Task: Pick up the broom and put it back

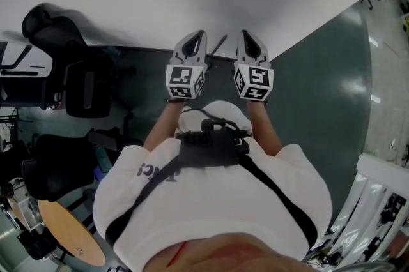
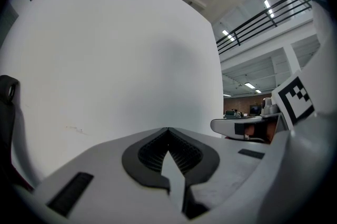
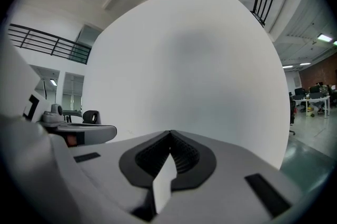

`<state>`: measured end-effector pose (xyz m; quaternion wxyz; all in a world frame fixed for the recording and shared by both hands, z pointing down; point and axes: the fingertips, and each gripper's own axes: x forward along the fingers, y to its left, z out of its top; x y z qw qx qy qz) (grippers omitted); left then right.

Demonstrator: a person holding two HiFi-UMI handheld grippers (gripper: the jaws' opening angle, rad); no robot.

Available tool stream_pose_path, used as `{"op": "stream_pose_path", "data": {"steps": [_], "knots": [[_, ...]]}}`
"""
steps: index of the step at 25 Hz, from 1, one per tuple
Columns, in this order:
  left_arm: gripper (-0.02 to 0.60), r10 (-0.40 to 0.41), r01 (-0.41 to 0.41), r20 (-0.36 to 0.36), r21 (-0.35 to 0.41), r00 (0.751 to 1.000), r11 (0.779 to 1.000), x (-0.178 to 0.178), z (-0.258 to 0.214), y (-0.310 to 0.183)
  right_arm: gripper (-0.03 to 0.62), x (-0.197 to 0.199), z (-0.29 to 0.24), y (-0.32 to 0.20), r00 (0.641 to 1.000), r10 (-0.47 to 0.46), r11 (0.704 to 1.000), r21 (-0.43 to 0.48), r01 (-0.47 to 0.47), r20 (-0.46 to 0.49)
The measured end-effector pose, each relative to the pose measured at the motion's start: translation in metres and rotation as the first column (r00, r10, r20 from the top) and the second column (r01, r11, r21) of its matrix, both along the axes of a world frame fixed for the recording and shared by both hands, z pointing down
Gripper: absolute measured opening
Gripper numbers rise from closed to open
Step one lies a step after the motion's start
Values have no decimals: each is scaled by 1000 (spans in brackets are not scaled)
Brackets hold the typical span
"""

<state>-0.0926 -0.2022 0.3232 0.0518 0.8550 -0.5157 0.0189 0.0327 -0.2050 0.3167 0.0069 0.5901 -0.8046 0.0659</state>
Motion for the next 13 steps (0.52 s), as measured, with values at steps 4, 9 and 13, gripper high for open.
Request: {"op": "stream_pose_path", "data": {"steps": [4, 9, 13], "knots": [[8, -11, 11, -11, 5, 1000, 1000, -5, -2, -3, 6, 2, 0, -1, 1000, 3, 1000, -3, -3, -8], [8, -31, 31, -26, 2, 999, 1000, -15, -2, -6, 6, 4, -2, -2, 1000, 10, 1000, 1, -10, -9], [8, -38, 38, -31, -1, 999, 999, -19, -2, -8, 6, 3, -4, -3, 1000, 12, 1000, 6, -12, -13]]}}
